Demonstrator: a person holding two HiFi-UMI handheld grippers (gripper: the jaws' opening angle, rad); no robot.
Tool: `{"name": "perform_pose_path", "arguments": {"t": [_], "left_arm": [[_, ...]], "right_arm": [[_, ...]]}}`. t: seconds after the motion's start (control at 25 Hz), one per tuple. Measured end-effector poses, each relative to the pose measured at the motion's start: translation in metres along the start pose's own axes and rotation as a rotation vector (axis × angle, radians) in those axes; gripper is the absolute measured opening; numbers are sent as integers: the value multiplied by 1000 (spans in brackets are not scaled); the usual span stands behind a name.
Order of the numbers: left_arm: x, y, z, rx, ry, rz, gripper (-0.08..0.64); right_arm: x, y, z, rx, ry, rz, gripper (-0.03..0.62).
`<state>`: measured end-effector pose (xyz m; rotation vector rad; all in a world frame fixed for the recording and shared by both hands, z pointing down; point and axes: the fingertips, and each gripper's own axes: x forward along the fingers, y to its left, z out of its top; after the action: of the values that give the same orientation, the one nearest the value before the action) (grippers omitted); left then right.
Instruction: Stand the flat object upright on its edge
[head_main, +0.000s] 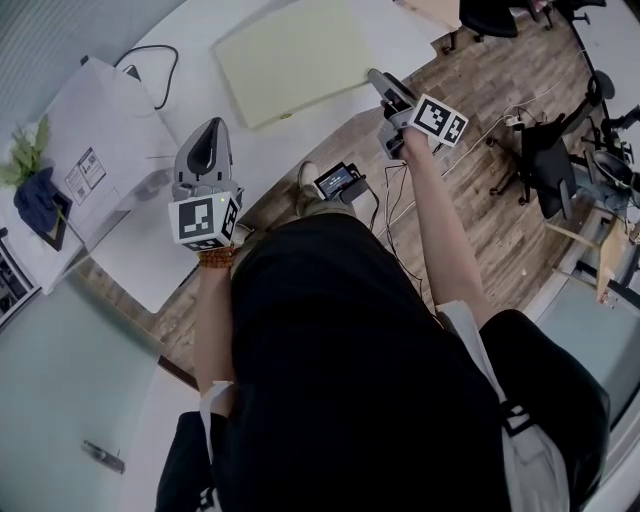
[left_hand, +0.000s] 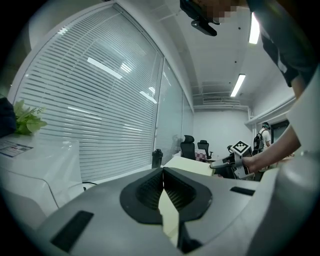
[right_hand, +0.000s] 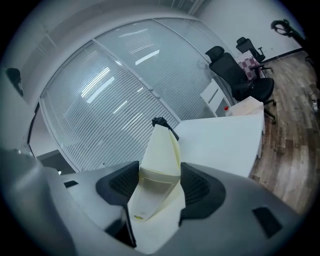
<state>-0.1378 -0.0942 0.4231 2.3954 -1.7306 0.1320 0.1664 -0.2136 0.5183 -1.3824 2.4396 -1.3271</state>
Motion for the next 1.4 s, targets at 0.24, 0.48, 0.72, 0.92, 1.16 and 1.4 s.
{"name": "perform_pose_path", "arguments": {"t": [0.24, 0.48, 0.72, 0.92, 1.16, 1.4], "left_arm": [[-4, 3, 2, 2, -5, -6, 8], [-7, 2, 3, 8, -12, -21, 8], [-12, -1, 8, 13, -24, -24, 8], [-19, 3, 9, 12, -32, -16, 8], [-30, 8, 11, 8, -48, -11, 8], [-37, 12, 13, 4, -61, -12, 8]], "right_arm": [[2, 22, 5, -97, 3, 24, 250], [4, 54, 10, -244, 25, 62, 250], [2, 73, 15, -311, 27, 70, 250], [1, 81, 12, -338, 31, 71, 250], [-2, 93, 10, -374, 28, 58, 250], [-3, 105, 7, -410, 24, 47, 250]]}}
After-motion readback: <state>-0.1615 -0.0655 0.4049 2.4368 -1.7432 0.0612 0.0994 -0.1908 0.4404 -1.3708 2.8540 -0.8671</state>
